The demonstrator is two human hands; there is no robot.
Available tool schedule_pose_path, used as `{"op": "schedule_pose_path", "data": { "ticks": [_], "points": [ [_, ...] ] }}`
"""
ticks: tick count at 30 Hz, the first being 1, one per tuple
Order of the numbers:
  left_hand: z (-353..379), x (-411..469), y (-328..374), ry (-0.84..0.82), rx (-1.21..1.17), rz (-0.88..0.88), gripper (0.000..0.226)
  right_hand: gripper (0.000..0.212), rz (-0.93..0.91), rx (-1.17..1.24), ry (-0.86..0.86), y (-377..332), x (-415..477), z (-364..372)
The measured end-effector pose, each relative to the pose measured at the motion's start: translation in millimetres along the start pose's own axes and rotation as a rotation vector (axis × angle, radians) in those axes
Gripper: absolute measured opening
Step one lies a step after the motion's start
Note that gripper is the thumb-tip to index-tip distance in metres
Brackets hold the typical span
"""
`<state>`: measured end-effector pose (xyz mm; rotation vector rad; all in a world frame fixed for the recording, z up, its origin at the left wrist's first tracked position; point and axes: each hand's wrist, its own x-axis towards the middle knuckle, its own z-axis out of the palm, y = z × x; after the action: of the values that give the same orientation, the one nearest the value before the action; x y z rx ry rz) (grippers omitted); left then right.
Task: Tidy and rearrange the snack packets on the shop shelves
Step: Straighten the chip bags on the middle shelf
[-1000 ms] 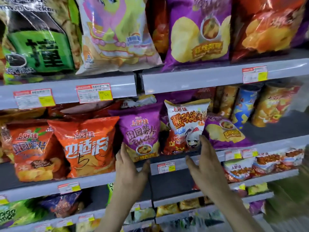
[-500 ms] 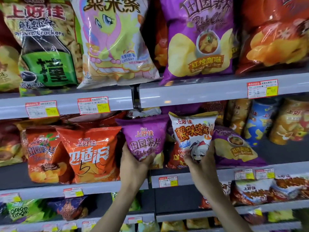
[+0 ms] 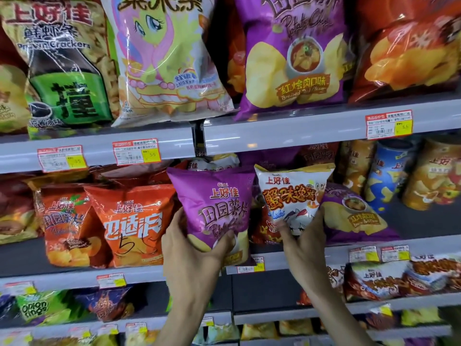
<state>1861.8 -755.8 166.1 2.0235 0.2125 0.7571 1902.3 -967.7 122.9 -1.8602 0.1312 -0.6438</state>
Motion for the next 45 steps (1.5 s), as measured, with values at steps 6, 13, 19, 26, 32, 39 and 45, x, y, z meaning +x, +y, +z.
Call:
{"op": "schedule_pose_path", "data": {
  "ticks": [6, 13, 19, 26, 32, 39, 45],
  "points": [
    [-42.0, -18.9, -24.2, -0.008, -0.094, -0.093, 0.112, 0.084, 0.051, 0.033, -0.056, 7.6, -3.0, 4.7],
    [-76.4, -28.9, -52.2, 0.009, -0.077, -0.138, 0.109, 0.051, 0.026, -0.091, -0.246, 3.1, 10.8, 14.3],
    [-84.2, -40.6, -54.2, -0.025, -0.086, -0.129, 0.104, 0.054, -0.024, -0.02, -0.402, -3.7, 1.2, 55.5],
    [-83.2, -52.5, -49.4, -0.031, -0.068, -0.142, 0.107, 0.059, -0.027, 0.06, -0.511, -15.0, -3.0, 82.8],
    [-58.7, -53.0, -35.3, -0.145, -0.089, -0.076, 0.11, 0.038, 0.047, 0.164, -0.485, -22.2, -6.7, 49.7],
    [-2.2, -35.6, 10.6, -0.206, -0.131, 0.024, 0.102, 0.039, 0.159, 0.312, -0.206, -11.6, -32.9, -15.8],
    [57.1, -22.2, 59.1, -0.196, -0.185, 0.064, 0.091, 0.036, 0.036, 0.242, -0.086, -22.5, -33.6, -52.7]
  ]
}}
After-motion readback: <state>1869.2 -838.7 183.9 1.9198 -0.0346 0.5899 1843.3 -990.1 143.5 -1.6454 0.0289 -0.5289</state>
